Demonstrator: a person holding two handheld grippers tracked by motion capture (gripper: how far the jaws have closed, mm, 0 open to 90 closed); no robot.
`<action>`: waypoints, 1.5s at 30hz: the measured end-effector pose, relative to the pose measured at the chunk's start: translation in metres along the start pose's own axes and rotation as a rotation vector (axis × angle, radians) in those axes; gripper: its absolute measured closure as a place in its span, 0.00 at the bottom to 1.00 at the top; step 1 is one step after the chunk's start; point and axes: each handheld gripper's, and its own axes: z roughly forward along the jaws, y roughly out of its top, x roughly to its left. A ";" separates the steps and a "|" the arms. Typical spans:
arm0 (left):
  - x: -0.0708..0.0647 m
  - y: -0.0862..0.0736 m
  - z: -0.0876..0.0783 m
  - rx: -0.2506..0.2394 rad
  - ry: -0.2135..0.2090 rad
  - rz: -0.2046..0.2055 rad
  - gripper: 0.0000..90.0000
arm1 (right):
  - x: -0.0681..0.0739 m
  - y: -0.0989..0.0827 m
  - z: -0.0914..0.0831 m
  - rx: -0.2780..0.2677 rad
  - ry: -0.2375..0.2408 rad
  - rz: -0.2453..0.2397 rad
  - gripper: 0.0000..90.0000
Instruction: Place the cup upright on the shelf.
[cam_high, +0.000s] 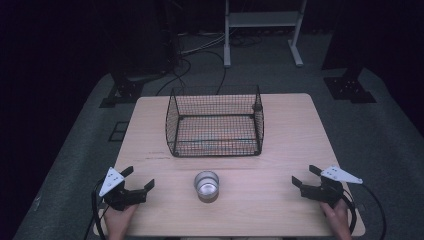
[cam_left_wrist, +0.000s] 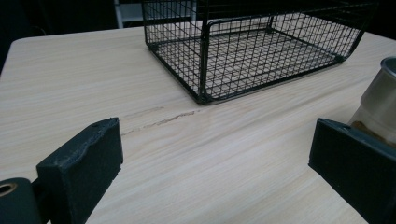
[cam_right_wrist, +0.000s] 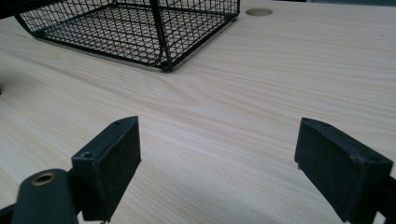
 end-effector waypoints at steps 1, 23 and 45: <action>-0.001 0.000 0.000 -0.004 0.002 -0.002 0.02 | 0.000 0.000 0.000 0.000 0.000 0.001 0.15; -0.031 0.027 0.009 -0.072 -0.094 0.088 0.01 | 0.001 0.000 0.001 0.007 -0.005 -0.008 0.15; -0.065 0.056 0.026 -0.095 -0.347 0.212 0.01 | 0.000 0.000 0.001 0.005 0.002 -0.005 0.15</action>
